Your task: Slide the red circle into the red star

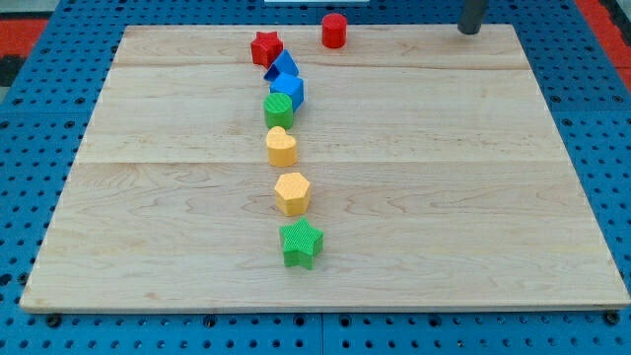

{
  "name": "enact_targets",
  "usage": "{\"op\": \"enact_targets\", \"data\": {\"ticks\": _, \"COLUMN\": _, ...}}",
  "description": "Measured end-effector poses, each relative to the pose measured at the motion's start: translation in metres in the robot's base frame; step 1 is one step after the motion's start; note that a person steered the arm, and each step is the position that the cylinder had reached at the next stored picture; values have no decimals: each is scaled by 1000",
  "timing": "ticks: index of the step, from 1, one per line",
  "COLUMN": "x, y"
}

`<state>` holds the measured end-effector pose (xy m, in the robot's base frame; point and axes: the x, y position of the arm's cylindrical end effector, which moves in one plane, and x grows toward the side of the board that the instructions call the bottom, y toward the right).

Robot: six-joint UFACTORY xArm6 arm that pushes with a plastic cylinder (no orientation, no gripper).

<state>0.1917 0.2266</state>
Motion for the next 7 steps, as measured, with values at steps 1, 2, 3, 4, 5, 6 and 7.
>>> {"op": "enact_targets", "data": {"ticks": 1, "x": 1, "y": 0}}
{"op": "enact_targets", "data": {"ticks": 2, "x": 1, "y": -11}}
{"op": "enact_targets", "data": {"ticks": 3, "x": 0, "y": -68}}
{"op": "enact_targets", "data": {"ticks": 4, "x": 0, "y": -138}}
{"op": "enact_targets", "data": {"ticks": 5, "x": 1, "y": -186}}
{"op": "enact_targets", "data": {"ticks": 6, "x": 1, "y": -189}}
{"op": "enact_targets", "data": {"ticks": 7, "x": 1, "y": -189}}
